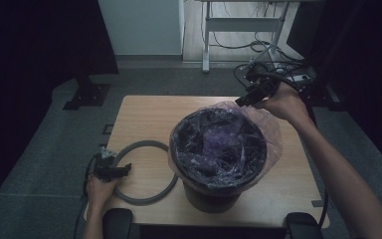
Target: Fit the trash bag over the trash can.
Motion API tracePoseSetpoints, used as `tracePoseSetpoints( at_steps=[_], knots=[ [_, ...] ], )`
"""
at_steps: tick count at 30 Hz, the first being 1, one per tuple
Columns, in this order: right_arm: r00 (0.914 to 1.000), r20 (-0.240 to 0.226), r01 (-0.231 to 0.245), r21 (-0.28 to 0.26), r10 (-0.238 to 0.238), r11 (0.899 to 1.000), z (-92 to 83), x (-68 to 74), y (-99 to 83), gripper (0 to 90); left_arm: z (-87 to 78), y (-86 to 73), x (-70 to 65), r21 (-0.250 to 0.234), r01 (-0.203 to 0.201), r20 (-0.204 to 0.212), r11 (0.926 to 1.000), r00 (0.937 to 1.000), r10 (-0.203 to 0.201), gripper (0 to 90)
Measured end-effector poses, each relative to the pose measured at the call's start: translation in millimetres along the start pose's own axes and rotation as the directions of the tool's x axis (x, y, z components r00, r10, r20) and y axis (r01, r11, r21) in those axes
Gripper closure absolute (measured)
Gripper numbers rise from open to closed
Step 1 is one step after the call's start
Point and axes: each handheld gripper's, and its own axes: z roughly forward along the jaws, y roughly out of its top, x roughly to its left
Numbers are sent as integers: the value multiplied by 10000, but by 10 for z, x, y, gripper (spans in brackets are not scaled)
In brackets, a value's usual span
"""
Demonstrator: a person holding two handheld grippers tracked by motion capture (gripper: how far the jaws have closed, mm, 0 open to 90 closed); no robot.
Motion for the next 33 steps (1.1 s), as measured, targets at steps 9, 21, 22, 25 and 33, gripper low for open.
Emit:
tracePoseSetpoints(
  at_steps=[9, 21, 22, 25, 33],
  knots=[
    [9732, -2016, 1208, 400, -1104, 9919, 204, 567, 105, 572, -1, -1, -5, -2, -16, 22, 10000, 10000, 16, 138],
    [9479, -2968, 1857, 2185, -1161, 9580, 1250, 961, -26, 636, 0, -1, -5, -4, -43, 58, 10000, 10000, 43, 137],
    [9462, -3018, 1939, 2393, -1169, 9514, 1305, 971, -41, 636, -1, -1, -5, -2, -43, 59, 10000, 10000, 43, 137],
    [9447, -3021, 2090, 2548, -1275, 9441, 1317, 974, -59, 571, -1, -1, -5, 5, -52, 60, 10000, 10000, 52, 137],
    [9346, -3282, 1725, 817, -1370, 9816, 813, 888, -29, 396, 0, -1, -5, 6, -58, 57, 10000, 10000, 58, 137]
  ],
)
